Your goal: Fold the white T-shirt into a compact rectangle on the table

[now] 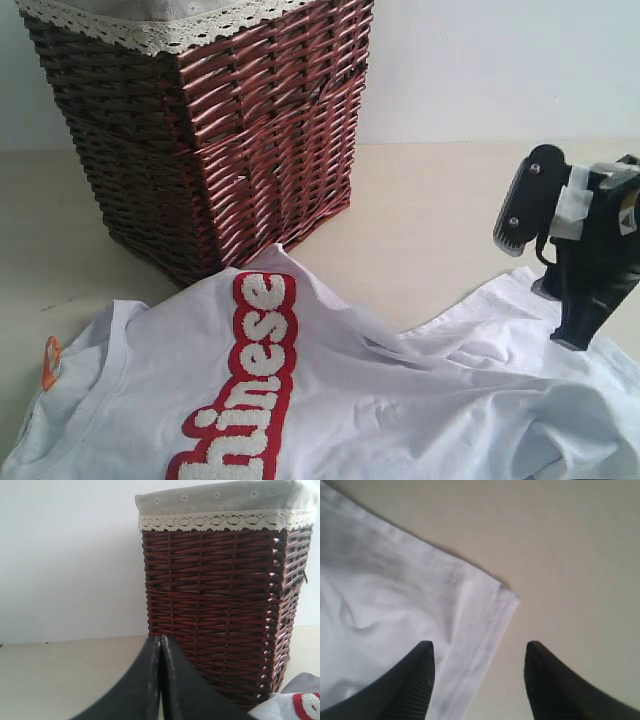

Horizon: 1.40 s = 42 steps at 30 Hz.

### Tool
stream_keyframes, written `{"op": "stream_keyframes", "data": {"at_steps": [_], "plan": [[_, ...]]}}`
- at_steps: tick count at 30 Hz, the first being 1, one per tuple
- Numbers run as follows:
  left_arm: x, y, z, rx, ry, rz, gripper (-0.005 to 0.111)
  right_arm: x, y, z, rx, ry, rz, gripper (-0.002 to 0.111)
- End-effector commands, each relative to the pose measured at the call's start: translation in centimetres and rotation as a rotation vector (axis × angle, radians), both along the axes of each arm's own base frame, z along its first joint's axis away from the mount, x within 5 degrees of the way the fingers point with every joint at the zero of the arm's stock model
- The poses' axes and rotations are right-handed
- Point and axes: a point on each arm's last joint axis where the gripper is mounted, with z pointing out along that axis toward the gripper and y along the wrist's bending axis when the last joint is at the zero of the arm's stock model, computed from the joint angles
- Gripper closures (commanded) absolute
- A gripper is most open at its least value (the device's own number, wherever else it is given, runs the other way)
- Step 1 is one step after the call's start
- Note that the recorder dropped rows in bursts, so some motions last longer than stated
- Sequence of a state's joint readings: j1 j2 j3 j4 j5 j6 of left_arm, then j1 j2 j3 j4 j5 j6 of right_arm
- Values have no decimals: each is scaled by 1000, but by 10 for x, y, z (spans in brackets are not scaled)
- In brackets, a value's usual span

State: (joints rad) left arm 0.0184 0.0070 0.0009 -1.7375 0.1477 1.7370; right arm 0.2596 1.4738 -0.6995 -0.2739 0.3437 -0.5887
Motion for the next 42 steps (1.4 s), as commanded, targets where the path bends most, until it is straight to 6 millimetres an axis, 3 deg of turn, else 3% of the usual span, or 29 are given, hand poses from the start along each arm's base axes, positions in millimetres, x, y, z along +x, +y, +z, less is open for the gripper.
{"op": "stream_keyframes", "data": {"at_steps": [1, 13, 19, 21, 26, 31, 34, 38, 42], "plan": [[-1, 0, 1, -8, -8, -3, 107, 15, -1, -31, -34, 42, 74, 56], [-1, 0, 1, -8, -8, -3, 107, 22, 2, -82, -46, 160, 93, 60], [-1, 0, 1, -8, -8, -3, 107, 22, 3, -94, -40, 194, 80, 97], [-1, 0, 1, -8, -8, -3, 107, 23, 3, -91, -30, 175, 76, 108], [-1, 0, 1, -8, -8, -3, 107, 30, 7, -63, 30, 21, 63, 108], [-1, 0, 1, -8, -8, -3, 107, 37, 11, -17, 151, -241, 23, 108], [-1, 0, 1, -8, -8, -3, 107, 45, 11, -1, 216, -400, 2, 108], [-1, 0, 1, -8, -8, -3, 107, 61, 3, -5, 258, -540, -41, 108], [-1, 0, 1, -8, -8, -3, 107, 88, -7, -17, 267, -555, -164, 108]]}}
